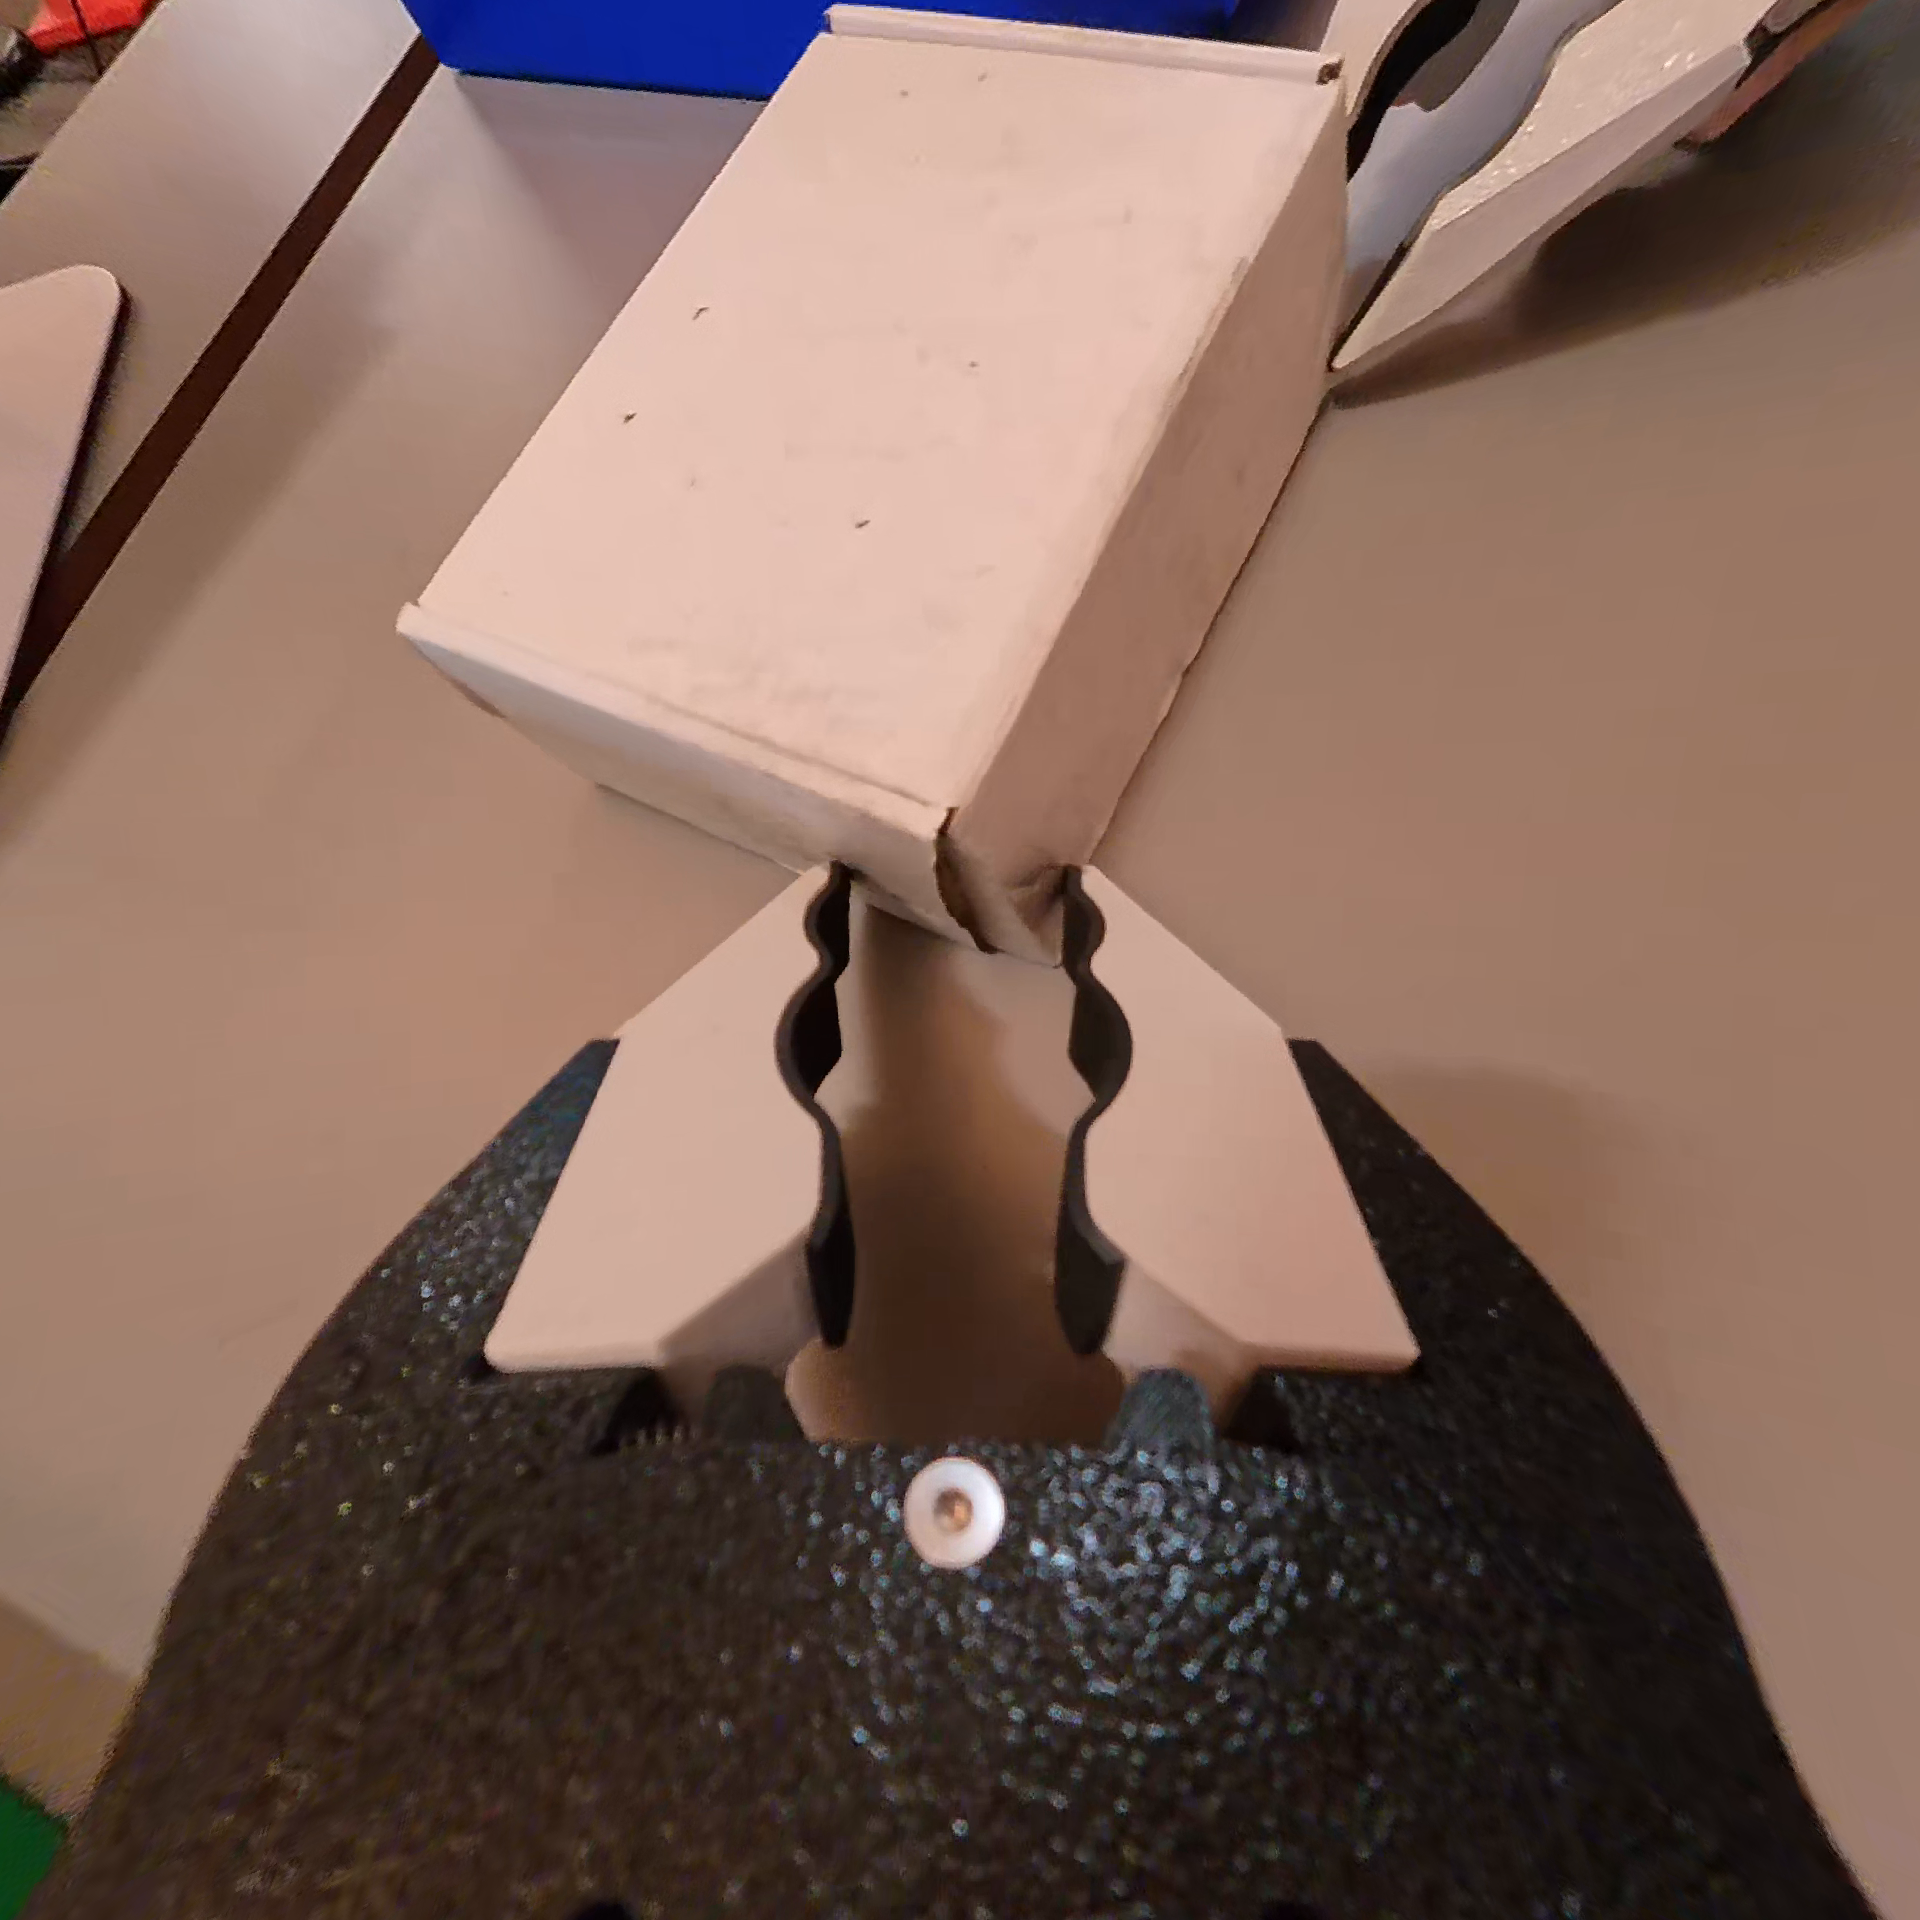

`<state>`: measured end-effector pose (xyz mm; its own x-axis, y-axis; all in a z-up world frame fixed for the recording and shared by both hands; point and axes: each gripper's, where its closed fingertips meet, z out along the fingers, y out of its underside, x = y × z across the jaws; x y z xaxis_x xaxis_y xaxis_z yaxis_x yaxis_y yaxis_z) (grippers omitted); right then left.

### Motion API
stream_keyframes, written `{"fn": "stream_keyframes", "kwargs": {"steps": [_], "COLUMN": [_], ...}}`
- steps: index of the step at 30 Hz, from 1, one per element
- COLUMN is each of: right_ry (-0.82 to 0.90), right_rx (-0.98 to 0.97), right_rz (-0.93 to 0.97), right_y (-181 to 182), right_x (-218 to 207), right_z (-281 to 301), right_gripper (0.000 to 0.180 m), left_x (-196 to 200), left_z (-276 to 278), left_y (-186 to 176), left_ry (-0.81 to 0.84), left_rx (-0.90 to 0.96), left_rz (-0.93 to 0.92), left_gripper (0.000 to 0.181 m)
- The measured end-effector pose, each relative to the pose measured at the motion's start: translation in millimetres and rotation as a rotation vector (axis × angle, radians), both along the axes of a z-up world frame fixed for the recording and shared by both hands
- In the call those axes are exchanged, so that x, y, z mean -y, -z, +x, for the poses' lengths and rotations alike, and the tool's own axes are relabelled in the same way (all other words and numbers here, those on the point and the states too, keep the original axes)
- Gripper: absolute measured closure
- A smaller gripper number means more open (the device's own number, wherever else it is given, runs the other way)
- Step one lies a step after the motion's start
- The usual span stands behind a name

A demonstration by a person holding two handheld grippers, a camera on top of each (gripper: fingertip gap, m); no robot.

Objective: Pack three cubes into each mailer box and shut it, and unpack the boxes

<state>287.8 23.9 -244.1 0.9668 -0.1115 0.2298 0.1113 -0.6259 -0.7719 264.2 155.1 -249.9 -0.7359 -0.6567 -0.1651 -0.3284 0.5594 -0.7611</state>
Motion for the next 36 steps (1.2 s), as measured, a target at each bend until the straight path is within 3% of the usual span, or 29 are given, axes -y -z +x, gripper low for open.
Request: {"fn": "stream_keyframes", "kwargs": {"steps": [11,14,17,36], "right_ry": [0.008,0.022,-0.014,0.047], "right_rx": [0.031,0.017,0.040,0.036], "right_rz": [0.054,0.067,0.051,0.032], "right_y": [-9,-11,-9,-6], "right_x": [5,6,3,-1], "right_z": [5,8,7,16], "right_gripper": [0.152,0.147,0.152,0.158], "left_x": [4,3,2,-2], "left_z": [-10,-11,-9,5], "left_y": [-4,-5,-3,-2], "left_ry": [0.089,0.103,0.093,0.037], "left_rx": [-0.017,-0.014,-0.042,0.121], "left_rz": [-0.051,-0.056,-0.062,0.089], "left_gripper": [0.143,0.133,0.145,0.155]}}
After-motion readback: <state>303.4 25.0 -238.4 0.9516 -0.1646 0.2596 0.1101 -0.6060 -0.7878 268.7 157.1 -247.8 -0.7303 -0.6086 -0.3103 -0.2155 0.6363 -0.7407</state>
